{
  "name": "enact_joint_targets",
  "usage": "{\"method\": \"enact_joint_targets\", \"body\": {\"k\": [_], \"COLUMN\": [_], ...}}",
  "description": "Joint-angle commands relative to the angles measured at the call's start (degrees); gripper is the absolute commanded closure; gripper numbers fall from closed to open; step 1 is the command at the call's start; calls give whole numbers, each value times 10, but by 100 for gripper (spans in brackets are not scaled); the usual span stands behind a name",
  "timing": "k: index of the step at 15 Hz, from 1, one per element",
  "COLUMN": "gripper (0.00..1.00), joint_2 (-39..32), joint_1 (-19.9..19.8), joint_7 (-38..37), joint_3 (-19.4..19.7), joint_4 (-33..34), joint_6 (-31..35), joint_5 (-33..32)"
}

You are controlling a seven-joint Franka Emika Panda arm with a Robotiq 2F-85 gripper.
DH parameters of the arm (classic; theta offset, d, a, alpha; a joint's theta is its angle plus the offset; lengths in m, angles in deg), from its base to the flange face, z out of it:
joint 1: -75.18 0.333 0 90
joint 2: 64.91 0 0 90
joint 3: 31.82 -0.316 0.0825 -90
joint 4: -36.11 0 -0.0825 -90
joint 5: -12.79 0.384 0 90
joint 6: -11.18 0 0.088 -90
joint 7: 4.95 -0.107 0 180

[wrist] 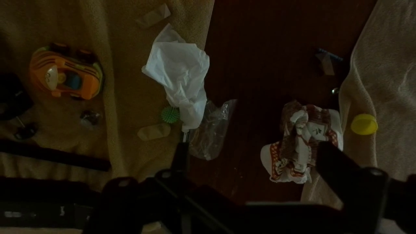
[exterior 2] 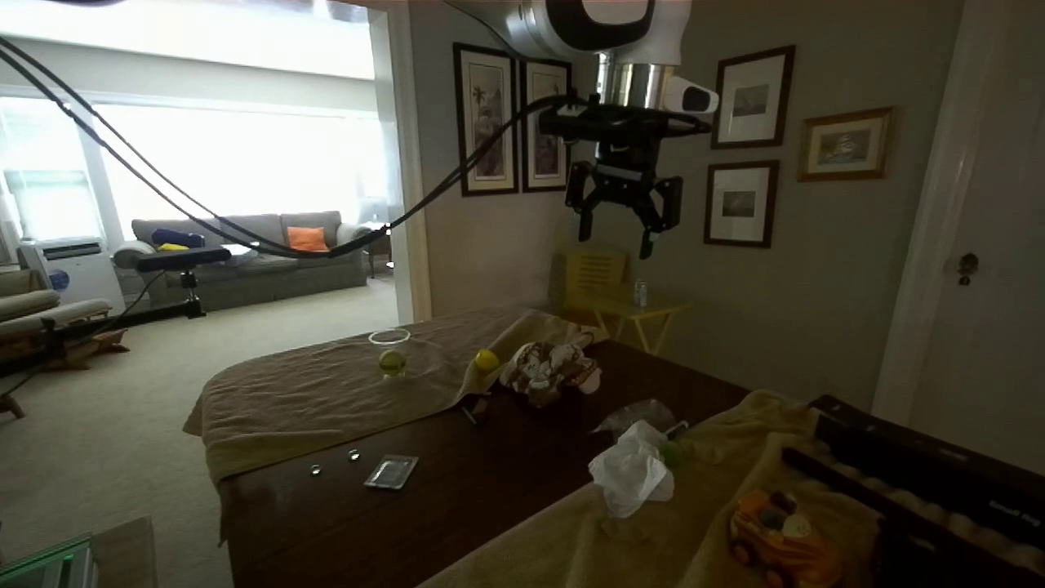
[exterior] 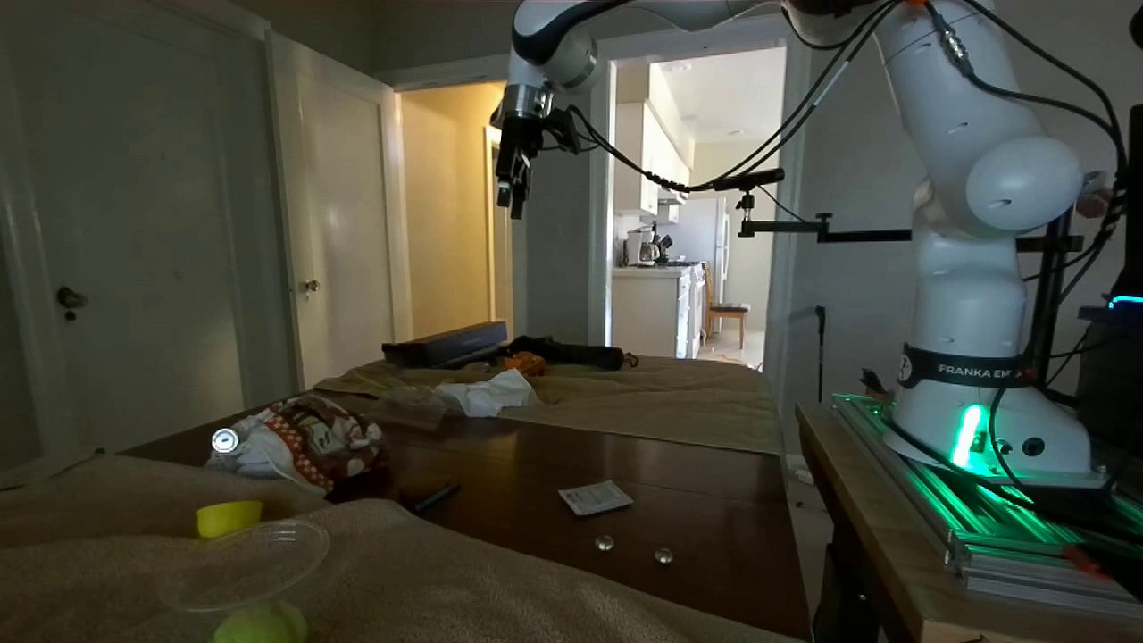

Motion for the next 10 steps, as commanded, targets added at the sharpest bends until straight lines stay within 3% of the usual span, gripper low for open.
{"method": "enact_joint_targets", "body": {"k": [1,4,6,10], "gripper": [0,0,0,0], "joint_2": [-3,-44,-12,-61], "joint_1": [-16,-22,-70,-149], "joint_7": [-6,8,87,204], "joint_3": [-21,-24,-7,11], "joint_4": [3,56,9,76], "joint_6": [8,21,35,7], "joint_5": [0,-14,-12,-8]}}
